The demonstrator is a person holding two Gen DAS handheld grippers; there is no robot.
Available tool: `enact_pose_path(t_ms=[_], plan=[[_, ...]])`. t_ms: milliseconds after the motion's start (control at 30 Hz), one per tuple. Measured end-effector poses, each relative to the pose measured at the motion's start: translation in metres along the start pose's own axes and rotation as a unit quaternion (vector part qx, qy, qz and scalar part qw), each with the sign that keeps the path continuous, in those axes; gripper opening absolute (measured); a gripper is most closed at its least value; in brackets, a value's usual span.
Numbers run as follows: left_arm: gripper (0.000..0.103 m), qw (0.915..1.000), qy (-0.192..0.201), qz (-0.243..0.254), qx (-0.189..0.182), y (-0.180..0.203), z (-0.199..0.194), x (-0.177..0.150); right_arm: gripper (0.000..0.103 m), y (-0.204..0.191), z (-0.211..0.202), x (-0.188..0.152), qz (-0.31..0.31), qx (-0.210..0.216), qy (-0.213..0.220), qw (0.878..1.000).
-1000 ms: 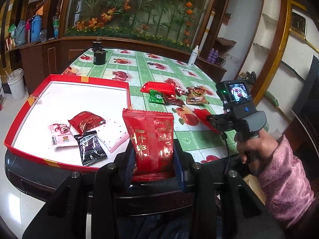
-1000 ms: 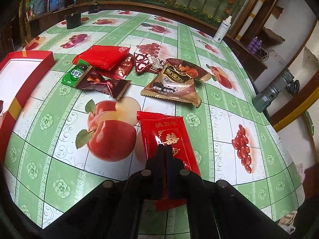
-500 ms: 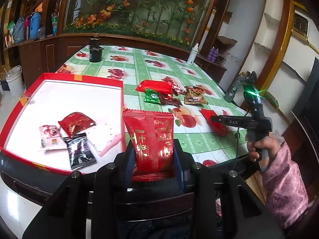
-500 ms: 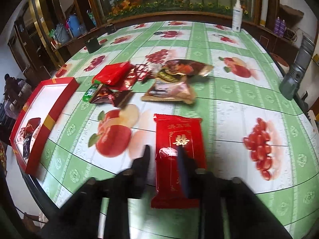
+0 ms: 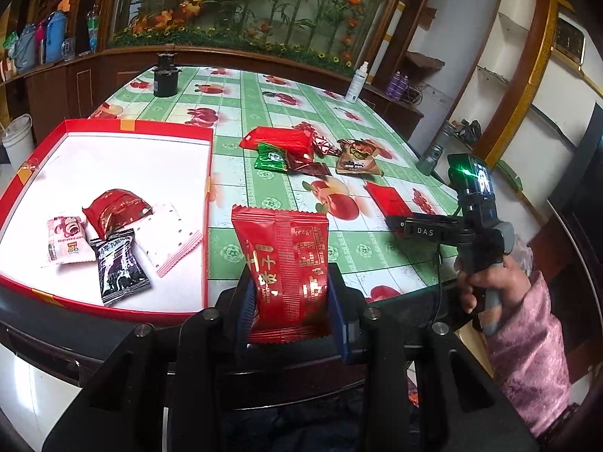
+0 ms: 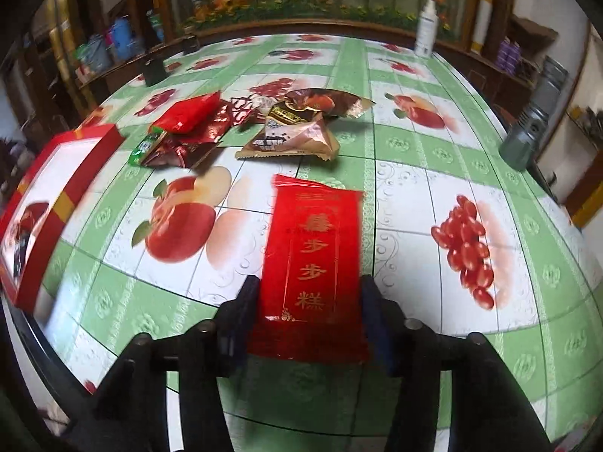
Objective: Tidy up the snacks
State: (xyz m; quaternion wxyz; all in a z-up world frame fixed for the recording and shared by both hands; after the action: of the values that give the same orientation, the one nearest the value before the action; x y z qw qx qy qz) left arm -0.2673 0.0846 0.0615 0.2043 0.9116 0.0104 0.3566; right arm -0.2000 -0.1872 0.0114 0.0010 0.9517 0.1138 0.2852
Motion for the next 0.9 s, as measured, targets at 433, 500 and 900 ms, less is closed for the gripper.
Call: enact_pose_path(t_ms=[433, 500, 900], plan=[[0.033, 0.9979, 0.017, -0.032, 0.053, -0.06, -0.012, 0.017, 0.05, -0.064, -0.018, 0.014, 0.081, 0.245, -0.006, 0.966], [0.033, 0.9971, 0.017, -0.038, 0.063, -0.072, -0.012, 0.022, 0.05, -0.087, -0.024, 0.021, 0.075, 0.283, -0.005, 0.956], [0.033, 0.9918, -0.002, -0.05, 0.118, -0.124, 0.015, 0.057, 0.049, -0.218, -0.028, 0.066, 0.028, 0.345, -0.002, 0.938]])
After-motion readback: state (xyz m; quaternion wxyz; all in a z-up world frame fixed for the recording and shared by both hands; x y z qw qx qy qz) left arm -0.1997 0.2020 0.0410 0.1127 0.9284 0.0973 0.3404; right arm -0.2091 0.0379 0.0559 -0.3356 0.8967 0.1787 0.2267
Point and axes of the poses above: each gripper's, at about its wrist camera, not at the fingertips, and z roughly the way its jaws point, y to its right, x to its top, the point moved 1 cm from there along z, roughly the way its jaws point, and after that the axes turned 7 degrees about -z, right-handed, at the moved point
